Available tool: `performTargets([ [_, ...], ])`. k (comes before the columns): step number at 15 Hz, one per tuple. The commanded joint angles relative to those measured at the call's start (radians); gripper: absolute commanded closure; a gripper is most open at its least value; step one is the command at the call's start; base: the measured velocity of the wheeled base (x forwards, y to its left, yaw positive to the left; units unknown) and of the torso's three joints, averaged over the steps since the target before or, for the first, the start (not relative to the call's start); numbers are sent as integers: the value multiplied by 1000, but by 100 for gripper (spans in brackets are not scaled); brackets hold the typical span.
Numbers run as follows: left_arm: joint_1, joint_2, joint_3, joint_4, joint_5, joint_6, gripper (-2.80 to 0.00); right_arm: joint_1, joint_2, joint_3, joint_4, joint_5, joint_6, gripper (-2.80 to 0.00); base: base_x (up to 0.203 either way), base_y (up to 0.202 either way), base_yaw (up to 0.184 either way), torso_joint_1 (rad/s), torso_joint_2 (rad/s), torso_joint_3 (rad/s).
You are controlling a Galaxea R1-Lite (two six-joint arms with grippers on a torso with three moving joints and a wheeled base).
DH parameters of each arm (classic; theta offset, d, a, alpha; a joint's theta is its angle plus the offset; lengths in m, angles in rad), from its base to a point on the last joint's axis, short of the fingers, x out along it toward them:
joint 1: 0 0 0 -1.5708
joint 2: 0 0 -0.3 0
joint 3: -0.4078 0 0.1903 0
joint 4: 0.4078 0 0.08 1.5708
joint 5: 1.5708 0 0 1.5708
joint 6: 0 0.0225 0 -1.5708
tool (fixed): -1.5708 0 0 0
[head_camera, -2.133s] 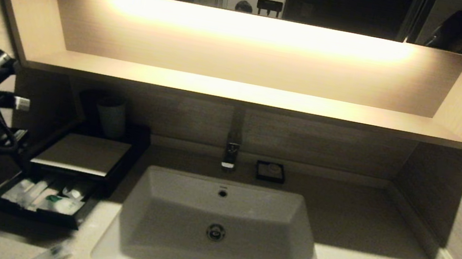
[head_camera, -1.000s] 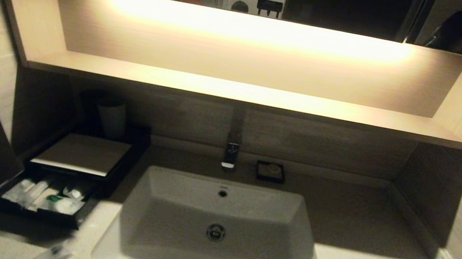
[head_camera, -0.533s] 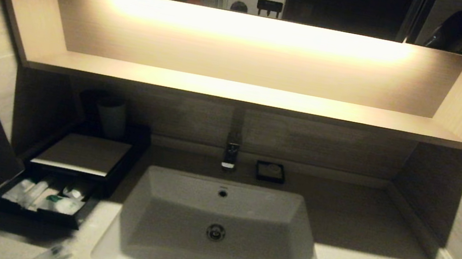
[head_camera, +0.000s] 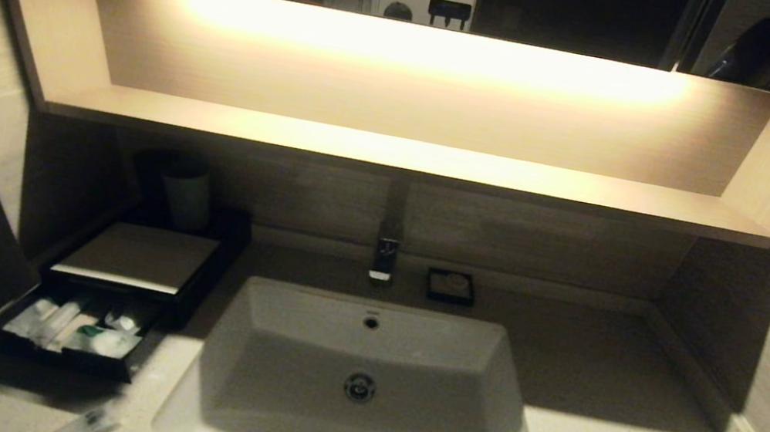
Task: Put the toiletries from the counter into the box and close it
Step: Pick up the bathroom toiletry
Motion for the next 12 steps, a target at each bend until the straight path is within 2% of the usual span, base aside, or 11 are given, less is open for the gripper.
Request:
performTargets([
  [1, -10, 79, 5, -4, -3, 4, 0, 0, 0, 0, 0, 0, 0, 0, 0, 0, 0, 0, 0, 0],
  [2, -25, 95, 8, -7, -4, -3, -280, 0, 0, 0, 0, 0, 0, 0, 0, 0, 0, 0, 0, 0],
  [10, -130, 195, 11, -107, -15, -14, -280, 0, 0, 0, 0, 0, 0, 0, 0, 0, 0, 0, 0, 0],
  [12, -134, 212, 11, -153, -13, -15, -280, 0, 0, 0, 0, 0, 0, 0, 0, 0, 0, 0, 0, 0],
])
